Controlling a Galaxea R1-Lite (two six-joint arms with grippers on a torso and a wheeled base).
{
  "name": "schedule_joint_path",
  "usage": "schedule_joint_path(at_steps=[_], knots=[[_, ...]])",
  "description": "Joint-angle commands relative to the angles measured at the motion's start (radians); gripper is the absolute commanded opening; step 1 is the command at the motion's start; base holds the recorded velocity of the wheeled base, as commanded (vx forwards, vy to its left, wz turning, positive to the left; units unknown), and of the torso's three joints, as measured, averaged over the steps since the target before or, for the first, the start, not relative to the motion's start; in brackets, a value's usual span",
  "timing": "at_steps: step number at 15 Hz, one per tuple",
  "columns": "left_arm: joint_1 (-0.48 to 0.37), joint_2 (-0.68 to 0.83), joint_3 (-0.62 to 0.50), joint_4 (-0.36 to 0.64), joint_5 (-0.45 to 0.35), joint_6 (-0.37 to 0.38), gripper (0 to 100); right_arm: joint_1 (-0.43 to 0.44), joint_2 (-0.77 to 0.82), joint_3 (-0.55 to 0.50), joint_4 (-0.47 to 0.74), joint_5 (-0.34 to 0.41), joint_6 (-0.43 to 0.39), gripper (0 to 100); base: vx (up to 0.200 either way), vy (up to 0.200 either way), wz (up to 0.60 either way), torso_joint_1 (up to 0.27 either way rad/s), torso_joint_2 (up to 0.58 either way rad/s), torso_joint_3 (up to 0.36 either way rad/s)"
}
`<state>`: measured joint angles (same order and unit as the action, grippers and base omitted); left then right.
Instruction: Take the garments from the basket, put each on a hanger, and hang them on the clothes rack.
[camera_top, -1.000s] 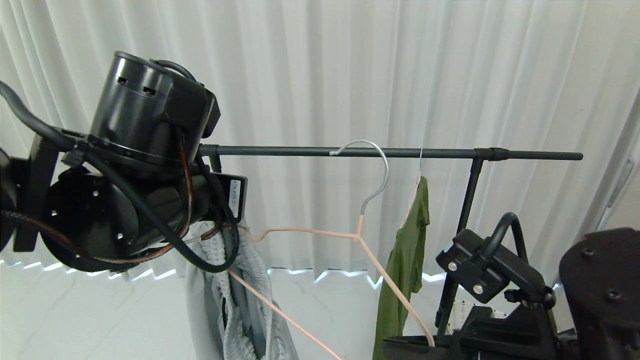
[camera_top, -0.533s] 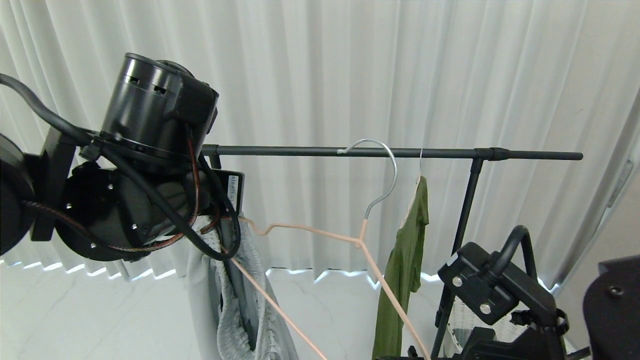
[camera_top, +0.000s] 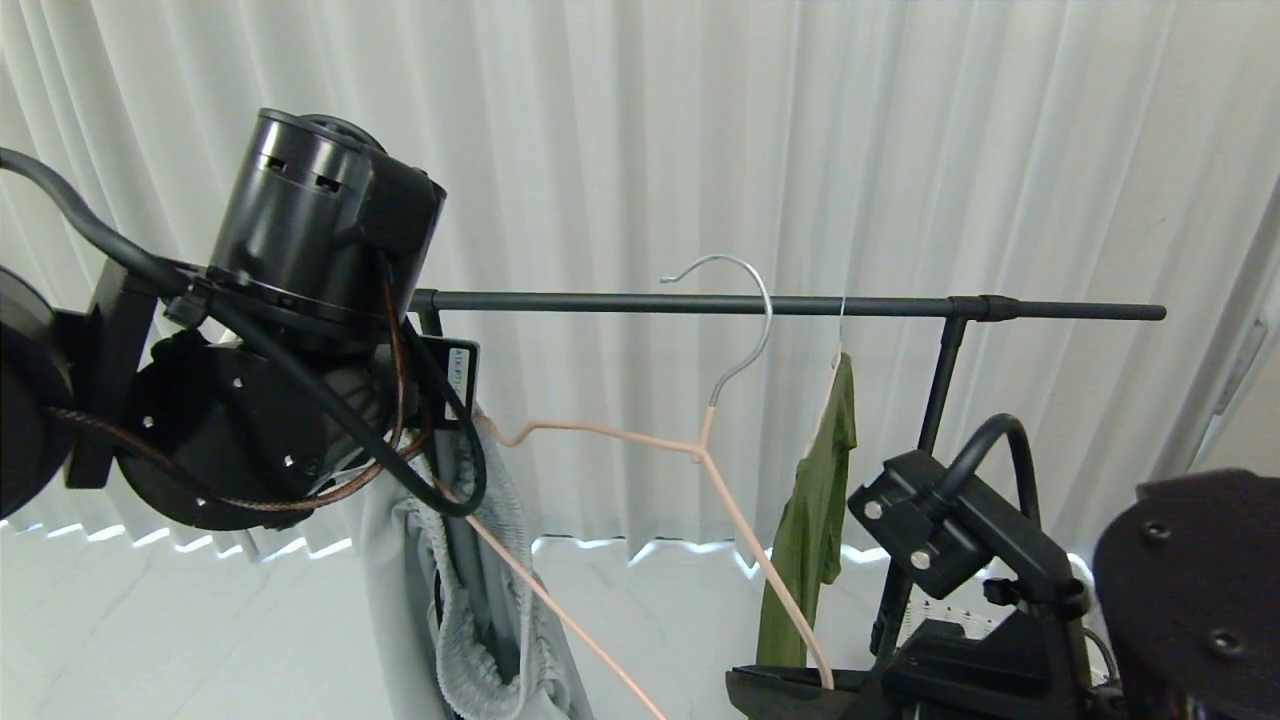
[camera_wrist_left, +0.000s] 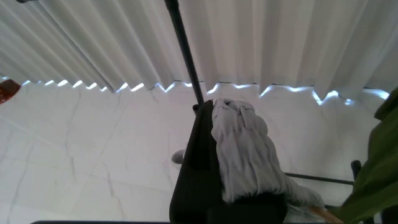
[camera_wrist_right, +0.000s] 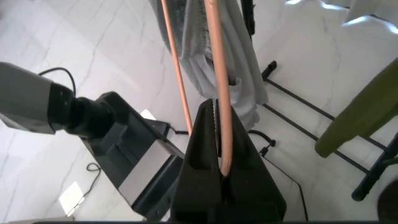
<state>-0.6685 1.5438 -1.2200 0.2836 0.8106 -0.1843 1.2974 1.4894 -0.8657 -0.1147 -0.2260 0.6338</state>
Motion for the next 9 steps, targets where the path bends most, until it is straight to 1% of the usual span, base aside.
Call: schedule_joint_path(at_steps=[1, 3, 6, 9], knots=[[-0.025, -0.005, 0.0, 0.0, 0.005, -0.003, 0, -0.001, 0.068, -0.052, -0.002, -0.001, 0.0, 0, 0.0, 0.0, 0.0, 0.0, 0.0, 0.0], [-0.043, -0.005, -0.001, 0.0, 0.005, -0.003, 0, 0.003, 0.123, -0.068, -0.007, -0.003, -0.005, 0, 0.0, 0.0, 0.0, 0.0, 0.0, 0.0], [-0.06, -0.008, -0.003, 0.0, 0.004, 0.0, 0, 0.013, 0.16, -0.075, -0.039, -0.003, -0.006, 0, 0.0, 0.0, 0.0, 0.0, 0.0, 0.0], [-0.109, -0.028, 0.004, 0.0, 0.001, 0.0, 0, 0.006, 0.209, -0.075, -0.045, -0.004, -0.005, 0, 0.0, 0.0, 0.0, 0.0, 0.0, 0.0]])
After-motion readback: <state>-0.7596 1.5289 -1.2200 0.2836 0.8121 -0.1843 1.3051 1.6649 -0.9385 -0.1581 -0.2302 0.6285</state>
